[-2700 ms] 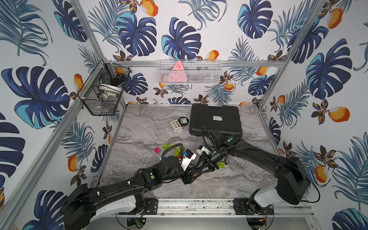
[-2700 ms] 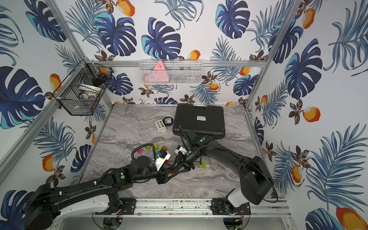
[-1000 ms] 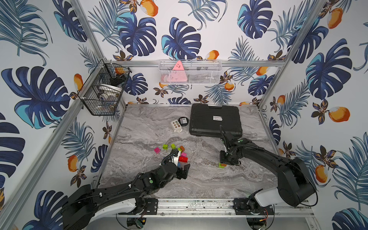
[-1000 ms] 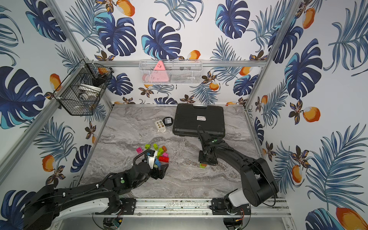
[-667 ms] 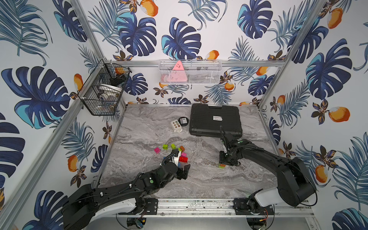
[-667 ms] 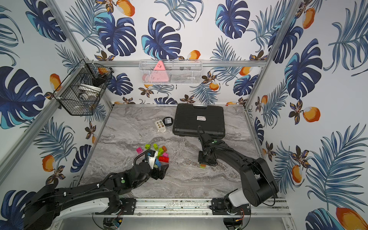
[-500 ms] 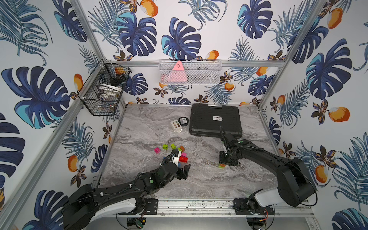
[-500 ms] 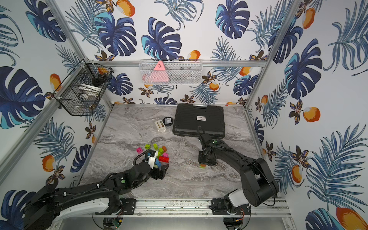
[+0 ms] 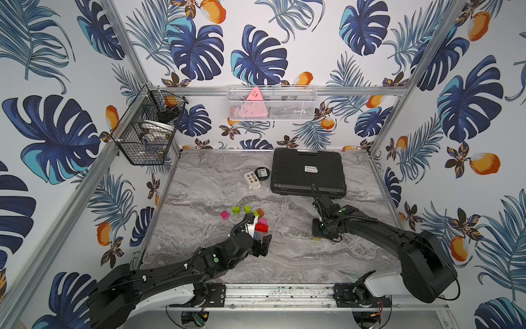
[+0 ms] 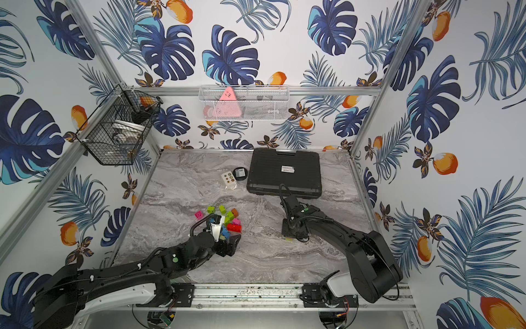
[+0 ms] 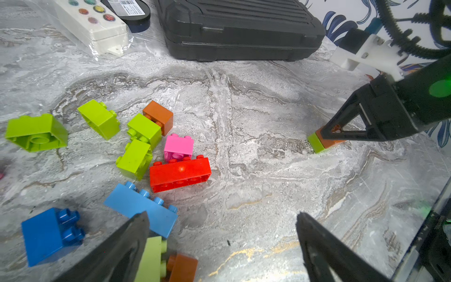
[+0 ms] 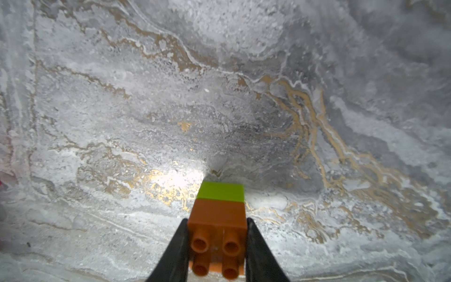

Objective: Assemble the letter h with lego
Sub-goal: Assemble the lego brick with the lego brick.

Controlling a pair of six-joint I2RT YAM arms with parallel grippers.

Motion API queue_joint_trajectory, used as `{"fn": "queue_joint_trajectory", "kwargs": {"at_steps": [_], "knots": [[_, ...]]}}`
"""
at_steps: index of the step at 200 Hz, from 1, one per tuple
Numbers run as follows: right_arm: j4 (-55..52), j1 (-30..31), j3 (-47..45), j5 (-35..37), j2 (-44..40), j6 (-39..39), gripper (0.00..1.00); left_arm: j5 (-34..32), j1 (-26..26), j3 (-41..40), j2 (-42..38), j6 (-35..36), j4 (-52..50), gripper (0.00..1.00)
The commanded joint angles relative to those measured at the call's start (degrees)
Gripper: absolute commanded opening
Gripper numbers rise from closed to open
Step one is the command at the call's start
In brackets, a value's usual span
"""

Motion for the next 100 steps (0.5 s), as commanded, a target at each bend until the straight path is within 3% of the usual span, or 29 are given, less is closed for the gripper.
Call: {"fn": "queue_joint_trajectory", "kwargs": {"at_steps": [1,41,100], "knots": [[-1.83,0.25,-1.35,0.36,3.9,2.92,0.29,-2.14,-0.06,-0.15,-0.68,-1.09,0.23,0.99],[-4.34,3.43,0.52,7.5,8.39,5.77,0.27,-5.88,-0.02,-0.24,-1.3,-2.73,-2.21,0.99],[-8.04,3.29,6.04,6.55,13.34,4.03,0.26,-7.98,-0.02,-1.47,-1.66,-4.3,-1.79,0.99]]}}
